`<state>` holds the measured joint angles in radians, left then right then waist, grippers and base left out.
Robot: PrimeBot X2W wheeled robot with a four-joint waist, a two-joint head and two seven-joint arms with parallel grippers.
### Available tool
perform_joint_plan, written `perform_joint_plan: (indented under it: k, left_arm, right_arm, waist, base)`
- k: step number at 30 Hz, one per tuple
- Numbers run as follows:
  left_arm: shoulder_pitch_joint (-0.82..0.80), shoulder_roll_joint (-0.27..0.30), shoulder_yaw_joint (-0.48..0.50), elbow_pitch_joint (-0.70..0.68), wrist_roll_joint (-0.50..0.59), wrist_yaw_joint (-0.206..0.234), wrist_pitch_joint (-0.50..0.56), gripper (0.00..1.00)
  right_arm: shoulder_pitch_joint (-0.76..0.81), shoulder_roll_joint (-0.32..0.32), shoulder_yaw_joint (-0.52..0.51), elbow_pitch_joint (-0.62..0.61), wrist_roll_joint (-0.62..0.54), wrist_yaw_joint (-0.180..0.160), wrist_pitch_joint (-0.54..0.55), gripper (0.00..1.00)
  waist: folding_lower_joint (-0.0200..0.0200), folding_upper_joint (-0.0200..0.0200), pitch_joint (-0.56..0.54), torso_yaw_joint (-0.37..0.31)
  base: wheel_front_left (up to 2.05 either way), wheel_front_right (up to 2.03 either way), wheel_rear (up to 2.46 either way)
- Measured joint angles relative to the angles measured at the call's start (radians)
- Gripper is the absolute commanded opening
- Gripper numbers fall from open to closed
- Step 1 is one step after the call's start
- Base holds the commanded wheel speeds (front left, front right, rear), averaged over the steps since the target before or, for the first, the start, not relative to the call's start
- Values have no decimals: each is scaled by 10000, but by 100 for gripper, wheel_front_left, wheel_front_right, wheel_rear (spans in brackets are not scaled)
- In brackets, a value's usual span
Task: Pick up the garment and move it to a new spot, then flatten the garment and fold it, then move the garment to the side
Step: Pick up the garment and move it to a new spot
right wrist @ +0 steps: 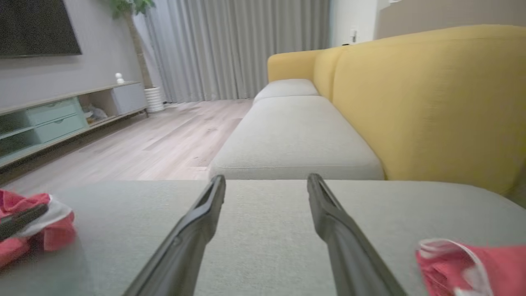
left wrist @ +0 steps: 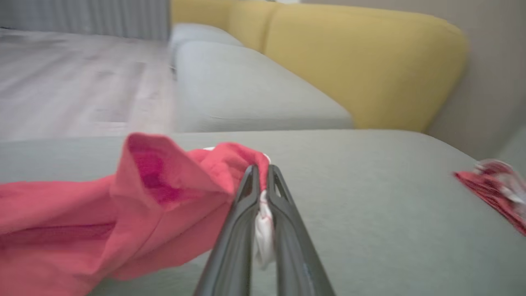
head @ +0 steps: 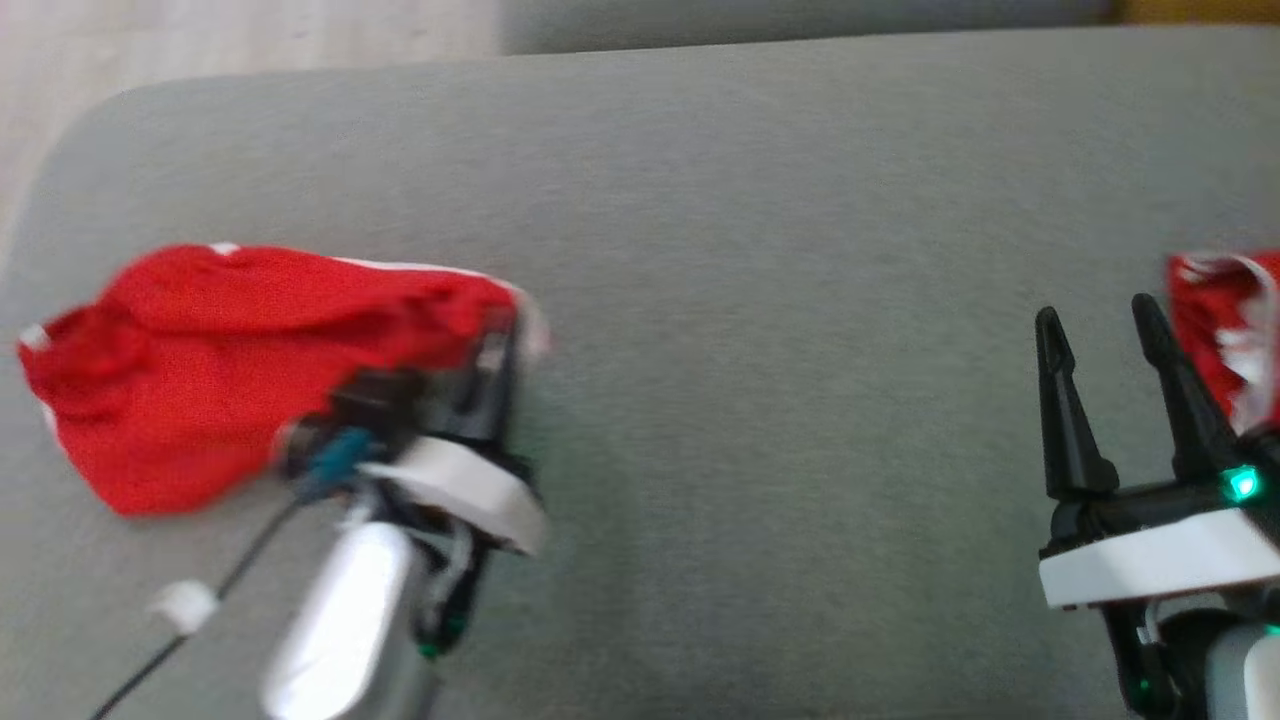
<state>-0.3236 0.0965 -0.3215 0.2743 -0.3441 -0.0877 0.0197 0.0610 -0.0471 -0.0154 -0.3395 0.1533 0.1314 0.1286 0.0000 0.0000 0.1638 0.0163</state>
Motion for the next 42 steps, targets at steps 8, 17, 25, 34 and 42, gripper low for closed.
perform_joint_plan:
  k: [8,17,25,34,42]
  left_arm:
    - [-1036,-424,-3475,79,-226,-362,230,0]
    - [-1011,-437,-4953,744,-899,-372,-476,100]
    - [-1005,-132,-4765,79,-418,123,-1783,100]
    - [-739,1078,-2702,-546,-349,1768,-2504,100]
    - [225,1935,-1009,-560,-790,2566,-2683,100]
  right_arm:
    - [146,19,-146,391,512,0,-263,100]
    - [146,23,-267,802,757,0,-495,100]
    - [142,25,-328,815,700,0,-391,100]
    - [132,27,-347,508,474,0,-77,100]
    - [170,27,-372,387,385,0,140,100]
  waist:
    - [1,0,296,-2001]
    - [3,0,806,-2689]
    - [1,0,655,-1947]
    - [0,0,361,-712]
    - [1,0,-18,189]
  base:
    - [0,0,0]
    - [0,0,0]
    - [0,0,0]
    - [0,0,0]
    - [0,0,0]
